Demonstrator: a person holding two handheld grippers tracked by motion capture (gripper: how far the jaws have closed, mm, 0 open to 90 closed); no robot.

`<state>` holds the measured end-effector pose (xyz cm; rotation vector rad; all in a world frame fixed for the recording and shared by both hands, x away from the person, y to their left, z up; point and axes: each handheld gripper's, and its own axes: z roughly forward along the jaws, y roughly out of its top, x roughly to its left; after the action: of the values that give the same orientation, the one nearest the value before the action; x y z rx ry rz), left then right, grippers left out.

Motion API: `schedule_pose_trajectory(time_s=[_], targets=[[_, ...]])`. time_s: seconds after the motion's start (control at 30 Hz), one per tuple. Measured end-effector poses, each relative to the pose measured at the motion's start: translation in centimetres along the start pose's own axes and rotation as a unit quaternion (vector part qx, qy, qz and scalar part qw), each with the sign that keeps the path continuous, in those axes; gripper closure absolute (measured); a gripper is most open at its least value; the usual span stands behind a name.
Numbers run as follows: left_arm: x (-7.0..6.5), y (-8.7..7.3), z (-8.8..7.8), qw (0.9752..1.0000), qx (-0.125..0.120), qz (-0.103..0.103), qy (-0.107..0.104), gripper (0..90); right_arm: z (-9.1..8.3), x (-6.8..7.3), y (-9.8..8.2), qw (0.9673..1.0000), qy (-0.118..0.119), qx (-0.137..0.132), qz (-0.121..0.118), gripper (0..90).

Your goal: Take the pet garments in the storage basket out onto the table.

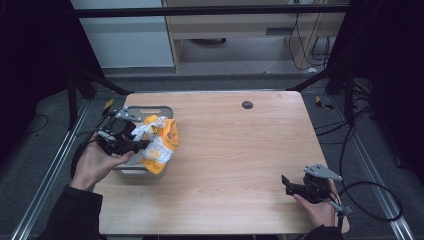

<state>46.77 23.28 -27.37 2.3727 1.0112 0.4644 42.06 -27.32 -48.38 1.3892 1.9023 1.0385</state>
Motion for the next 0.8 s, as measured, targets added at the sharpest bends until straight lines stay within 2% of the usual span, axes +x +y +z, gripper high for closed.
schedule_pose_trajectory(time_s=[0.2,0.23,0.4,0.8], targets=[[-1.6,0.8,0.1,0.9997,-0.004,0.022,-0.012,73.0,0.0,0.0,0.0,1.0,-0.002,-0.002,-0.001,7.2],[-2.1,1.1,0.2,0.9994,-0.001,0.032,-0.015,73.0,0.0,0.0,0.0,1.0,-0.002,-0.002,-0.002,7.2],[-2.8,1.5,0.5,0.9989,0.002,0.042,-0.021,73.0,0.0,0.0,0.0,1.0,-0.002,-0.003,-0.003,7.2],[-4.9,2.2,2.7,0.9968,0.01,0.065,-0.046,72.9,0.0,0.0,0.1,1.0,-0.003,-0.006,-0.002,7.0]])
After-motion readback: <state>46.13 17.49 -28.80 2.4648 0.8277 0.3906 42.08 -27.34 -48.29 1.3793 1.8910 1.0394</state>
